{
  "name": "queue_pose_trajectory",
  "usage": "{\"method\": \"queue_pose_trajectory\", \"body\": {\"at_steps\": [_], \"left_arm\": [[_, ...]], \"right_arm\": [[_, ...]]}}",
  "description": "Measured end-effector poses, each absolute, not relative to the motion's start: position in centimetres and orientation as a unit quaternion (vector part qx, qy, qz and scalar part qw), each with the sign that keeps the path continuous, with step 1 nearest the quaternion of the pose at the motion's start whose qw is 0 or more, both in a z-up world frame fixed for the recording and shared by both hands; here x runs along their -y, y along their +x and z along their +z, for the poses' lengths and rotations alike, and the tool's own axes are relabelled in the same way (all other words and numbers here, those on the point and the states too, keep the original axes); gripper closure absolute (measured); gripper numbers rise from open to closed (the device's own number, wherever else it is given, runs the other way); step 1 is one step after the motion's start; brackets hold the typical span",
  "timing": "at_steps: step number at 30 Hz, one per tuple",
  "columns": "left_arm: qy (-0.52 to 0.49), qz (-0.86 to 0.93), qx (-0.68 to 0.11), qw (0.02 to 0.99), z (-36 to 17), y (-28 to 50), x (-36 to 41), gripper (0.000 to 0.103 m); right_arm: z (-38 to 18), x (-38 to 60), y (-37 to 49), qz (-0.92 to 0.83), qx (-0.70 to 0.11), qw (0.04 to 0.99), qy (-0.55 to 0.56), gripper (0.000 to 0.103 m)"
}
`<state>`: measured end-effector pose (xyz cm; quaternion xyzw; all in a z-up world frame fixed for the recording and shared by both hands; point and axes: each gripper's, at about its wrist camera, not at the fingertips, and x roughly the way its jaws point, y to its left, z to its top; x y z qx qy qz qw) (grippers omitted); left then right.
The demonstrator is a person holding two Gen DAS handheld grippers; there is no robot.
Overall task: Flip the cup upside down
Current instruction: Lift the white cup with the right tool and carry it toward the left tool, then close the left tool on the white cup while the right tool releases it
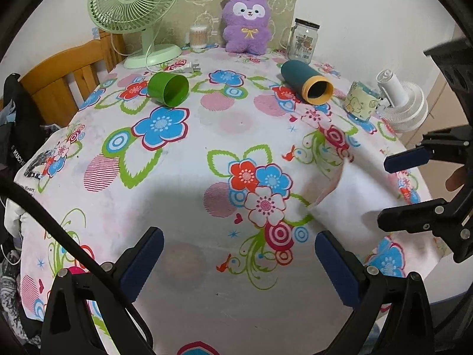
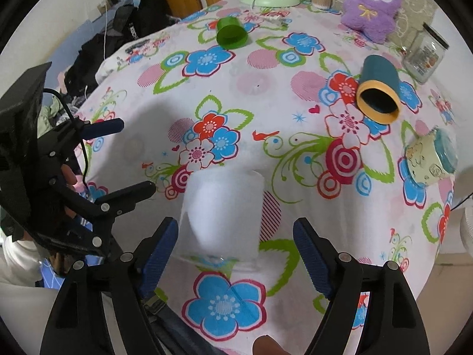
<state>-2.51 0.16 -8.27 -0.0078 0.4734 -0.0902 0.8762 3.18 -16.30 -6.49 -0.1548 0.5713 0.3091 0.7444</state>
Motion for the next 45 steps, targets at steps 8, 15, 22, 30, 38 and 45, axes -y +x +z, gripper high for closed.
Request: {"method": "queue_pose_trajectory", "body": {"at_steps": [8, 15, 22, 30, 38, 45], "left_arm": [[-0.053, -0.119, -0.469, 0.873, -5.9, -2.3, 0.5, 0.0], [-0.092, -0.126, -0.461, 0.874, -4.1, -1.8, 2.0, 0.0], [-0.141, -0.124, -0.476, 0.859, -3.7, -0.5, 3.8, 0.0], [-0.157, -0.108, -0.501, 0.844, -4.8, 0.6, 5.5, 0.0], [-0.162, -0.092, -0.538, 0.822, -6.9, 1.3, 6.7, 0.0], [-0.168, -0.078, -0.556, 0.81, -8.0, 1.8, 7.0, 0.0]], "right_arm": [[-4.9, 20.7, 2.2, 0.306, -0.559, 0.763, -0.109, 0.021], [-5.3, 26.7, 1.3, 0.29, -0.563, 0.772, -0.048, 0.021], [-7.4, 31.7, 0.1, 0.266, -0.582, 0.768, -0.006, 0.021], [-8.8, 33.2, -1.5, 0.29, -0.579, 0.762, 0.016, 0.021], [-9.6, 32.6, -3.1, 0.318, -0.569, 0.759, 0.005, 0.021], [-9.9, 32.0, -3.6, 0.315, -0.549, 0.774, -0.018, 0.021]]}}
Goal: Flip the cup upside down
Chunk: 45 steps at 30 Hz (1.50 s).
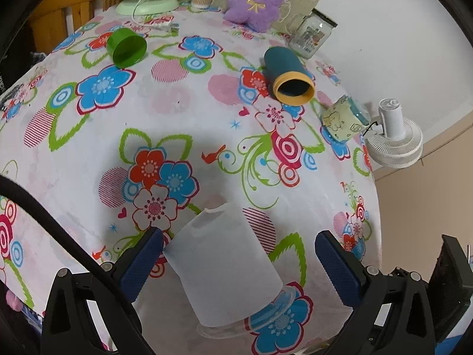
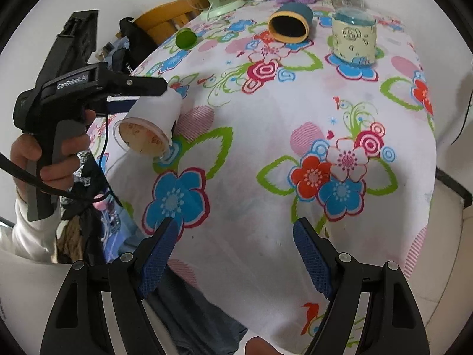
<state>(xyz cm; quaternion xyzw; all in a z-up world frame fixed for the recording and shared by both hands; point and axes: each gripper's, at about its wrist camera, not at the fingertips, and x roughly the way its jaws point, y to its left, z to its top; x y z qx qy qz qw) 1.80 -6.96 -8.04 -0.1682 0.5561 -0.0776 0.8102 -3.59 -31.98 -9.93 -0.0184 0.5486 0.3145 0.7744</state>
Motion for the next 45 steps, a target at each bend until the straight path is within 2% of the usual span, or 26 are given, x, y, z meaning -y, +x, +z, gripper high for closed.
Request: {"method": "queue_pose_trajectory", "body": {"at_steps": [11, 14, 20, 35, 45], "left_arm": [[-0.166, -0.061, -0.58, 0.795, -9.7, 2.4, 7.7, 0.002], [-0.165, -0.058, -0.583, 0.794, -10.0, 2.5, 7.7, 0.008], [-0.16, -0.054, -0.586, 0.793, -10.2, 2.4, 7.8, 0.026], [-0.151, -0.049, -0.547, 0.822, -8.1, 1.4, 7.2, 0.031], [-0.107, -0.016, -0.445, 0.889, -4.8, 0.0, 7.3, 0.031]], "right_arm": [[-9.5, 31.6, -3.5, 0.324, -0.53, 0.784, -0.02, 0.021], [-9.6, 31.6, -3.4, 0.326, -0.532, 0.781, -0.015, 0.021], [-10.0, 31.1, -3.3, 0.327, -0.534, 0.78, -0.014, 0.021], [-9.4, 29.8, -3.0, 0.336, -0.509, 0.792, -0.013, 0.021], [-8.0, 28.7, -3.1, 0.336, -0.462, 0.82, -0.02, 0.021]]}}
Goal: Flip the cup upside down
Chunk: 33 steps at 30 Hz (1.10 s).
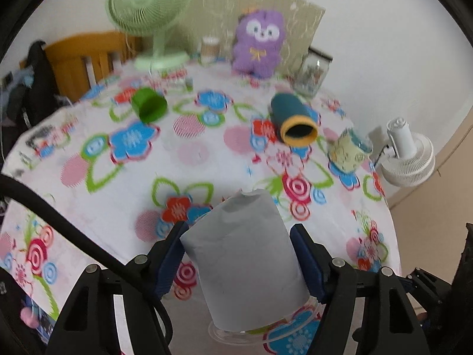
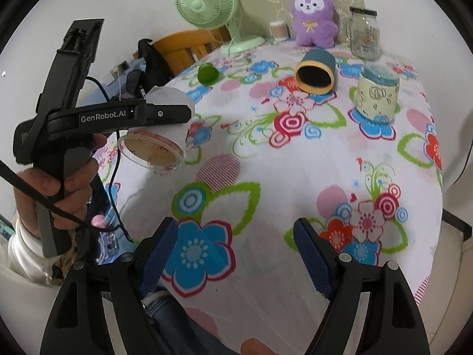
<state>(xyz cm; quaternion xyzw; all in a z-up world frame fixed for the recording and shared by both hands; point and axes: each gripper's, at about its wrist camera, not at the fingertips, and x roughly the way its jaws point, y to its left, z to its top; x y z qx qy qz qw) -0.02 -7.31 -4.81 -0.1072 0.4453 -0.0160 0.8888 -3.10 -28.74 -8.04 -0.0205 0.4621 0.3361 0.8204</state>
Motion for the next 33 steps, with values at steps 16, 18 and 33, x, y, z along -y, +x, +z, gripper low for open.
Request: {"method": "queue_pose_trajectory", "body": {"at_steps": [16, 18, 33], "left_arm": [[-0.052, 0.063, -0.27, 0.959, -5.8, -2.4, 7.6, 0.03], [-0.054, 0.059, -0.284, 0.956, -6.4, -2.2, 7.6, 0.03], [-0.021, 0.053, -0.293, 0.954, -9.1, -4.0, 9.6, 0.03]], "right_arm": [[-8.5, 29.2, -3.0, 0.335, -0.448, 0.829, 0.001, 0.021], [-8.5, 29.3, -3.0, 0.335, -0.449, 0.829, 0.002, 0.021], [-8.7, 29.5, -3.7, 0.338, -0.45, 0.827, 0.008, 0.021]]}}
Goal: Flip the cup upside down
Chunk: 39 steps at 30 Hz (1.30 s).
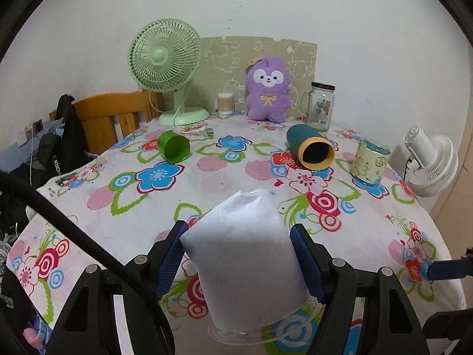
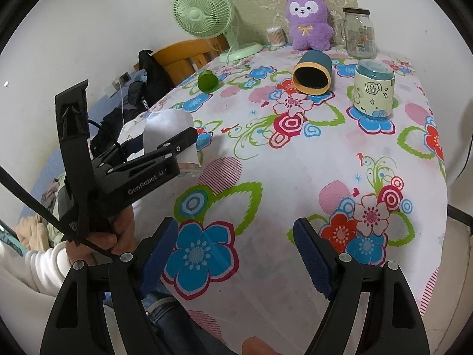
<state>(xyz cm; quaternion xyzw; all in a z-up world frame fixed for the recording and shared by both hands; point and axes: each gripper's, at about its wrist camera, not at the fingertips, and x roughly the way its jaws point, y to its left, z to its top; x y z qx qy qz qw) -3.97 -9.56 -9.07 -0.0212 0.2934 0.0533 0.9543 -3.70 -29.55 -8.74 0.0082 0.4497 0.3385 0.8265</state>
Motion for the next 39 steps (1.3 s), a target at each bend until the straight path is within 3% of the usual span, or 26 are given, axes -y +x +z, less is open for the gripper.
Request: {"method": "queue_pose_trajectory", "body": {"at_steps": [39], "left_arm": [[-0.051, 0.034, -0.33, 0.942, -8.1, -7.3, 9.7, 0.021]], "right_arm": [[-8.3, 29.5, -6.1, 0.355, -0.427, 0.832, -0.002, 0.021]]}}
